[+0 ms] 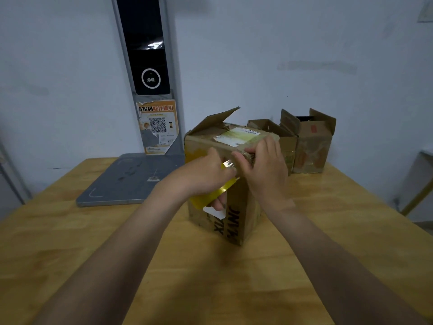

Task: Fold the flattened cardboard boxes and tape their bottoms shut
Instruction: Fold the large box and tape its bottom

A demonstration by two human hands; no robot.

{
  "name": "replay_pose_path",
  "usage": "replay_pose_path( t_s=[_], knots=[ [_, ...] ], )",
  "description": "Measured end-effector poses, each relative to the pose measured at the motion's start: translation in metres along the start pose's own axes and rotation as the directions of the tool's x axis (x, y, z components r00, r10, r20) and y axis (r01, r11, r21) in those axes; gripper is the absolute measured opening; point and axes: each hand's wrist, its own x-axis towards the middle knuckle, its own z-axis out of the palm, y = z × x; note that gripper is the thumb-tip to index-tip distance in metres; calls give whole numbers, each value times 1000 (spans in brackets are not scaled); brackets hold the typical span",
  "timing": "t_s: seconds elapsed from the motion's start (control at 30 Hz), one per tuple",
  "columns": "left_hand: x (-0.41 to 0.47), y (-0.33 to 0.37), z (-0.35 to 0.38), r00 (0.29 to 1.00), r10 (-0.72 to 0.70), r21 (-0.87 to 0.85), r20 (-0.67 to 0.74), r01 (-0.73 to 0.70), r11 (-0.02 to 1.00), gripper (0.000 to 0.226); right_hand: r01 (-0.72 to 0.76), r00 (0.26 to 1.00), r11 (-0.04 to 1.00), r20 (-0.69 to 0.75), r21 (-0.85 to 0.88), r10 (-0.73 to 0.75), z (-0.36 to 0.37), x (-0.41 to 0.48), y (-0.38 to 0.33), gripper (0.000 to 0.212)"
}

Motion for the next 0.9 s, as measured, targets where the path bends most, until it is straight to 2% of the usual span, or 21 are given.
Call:
replay_pose_path(
  t_s=[0.07,0.13,0.27,0.4,0.5,0.67,0.73,0.8,0.87,0.9],
  knots=[
    [3,-6,-6,995,-91,57,42,89,994,37,-2,1000,1000,4,-15,2,1,0,-1,44],
    [8,-16,-7,991,-123,58,46,120,991,31,1,1000,1000,7,-29,-1,4,1,-3,45],
    [19,-27,-6,998,-60,35,-20,61,998,19,41,999,999,-6,-30,-41,8,-3,-2,48],
    [24,-31,-8,1000,-20,30,-23,21,999,20,79,997,994,1,-75,-79,7,-3,1,49],
    [24,-28,-9,1000,-17,-36,-18,16,999,25,85,996,992,18,-90,-84,5,-5,0,49],
    [22,-25,-2,994,-19,-55,-108,13,998,30,111,981,994,161,1,-110,-9,2,-1,49],
    [21,-25,1,989,-13,-58,-144,5,998,30,36,988,995,148,97,-50,-22,4,7,43],
    [21,-24,3,985,-6,-61,-175,-5,998,32,-47,996,991,81,122,37,-37,-6,23,27],
    [22,-24,8,979,-5,-56,-203,-7,998,32,-133,982,991,136,12,130,-48,-26,43,15],
    [23,-24,9,977,-6,-57,-215,-7,998,32,-196,947,977,241,-88,211,-52,-35,54,16]
  ],
)
